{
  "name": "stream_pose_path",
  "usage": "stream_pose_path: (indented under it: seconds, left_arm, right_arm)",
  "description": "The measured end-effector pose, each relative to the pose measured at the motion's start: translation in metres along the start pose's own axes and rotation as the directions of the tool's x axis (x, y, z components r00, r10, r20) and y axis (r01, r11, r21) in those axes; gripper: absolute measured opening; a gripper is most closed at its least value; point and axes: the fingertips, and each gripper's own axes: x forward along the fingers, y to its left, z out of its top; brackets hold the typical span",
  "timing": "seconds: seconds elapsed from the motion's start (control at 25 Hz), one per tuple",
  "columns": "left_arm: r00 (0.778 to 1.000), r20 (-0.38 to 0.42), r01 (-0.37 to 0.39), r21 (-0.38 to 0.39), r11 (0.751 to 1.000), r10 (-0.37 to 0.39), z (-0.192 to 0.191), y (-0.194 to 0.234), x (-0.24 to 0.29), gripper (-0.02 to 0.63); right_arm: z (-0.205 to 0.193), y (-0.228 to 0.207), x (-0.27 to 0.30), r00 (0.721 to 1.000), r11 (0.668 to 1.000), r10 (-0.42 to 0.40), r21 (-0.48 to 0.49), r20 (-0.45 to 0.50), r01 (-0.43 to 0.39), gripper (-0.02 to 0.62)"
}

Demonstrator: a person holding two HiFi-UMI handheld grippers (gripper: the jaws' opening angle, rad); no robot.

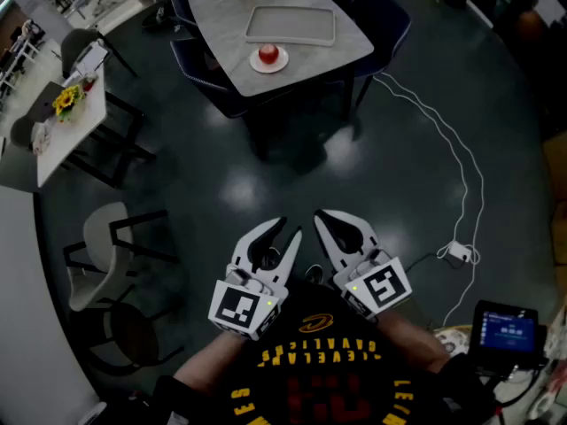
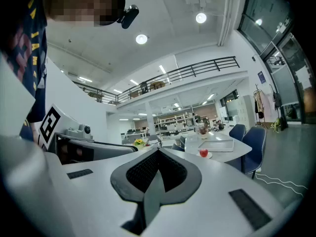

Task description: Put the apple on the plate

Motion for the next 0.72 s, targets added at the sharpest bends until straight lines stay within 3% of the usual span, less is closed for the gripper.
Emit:
stream_pose_path:
  seconds: [0.48,0.72]
  left_arm:
    - [0.999,0.012,-0.047,0.025,0.999,0.047,-0.01,-0.022,-0.005,0.113]
    - [0.997,0.014,-0.075,0.023,0.997,0.074,-0.007,-0.011,0.0,0.112]
  right_arm:
    - [-0.01,-0.015,-0.018,1.0,0.998,-0.023,0.057,0.006,0.023,0.008]
    - [-0.009,-0.022,-0.011,1.0,0.998,-0.019,0.058,-0.003,0.019,0.008]
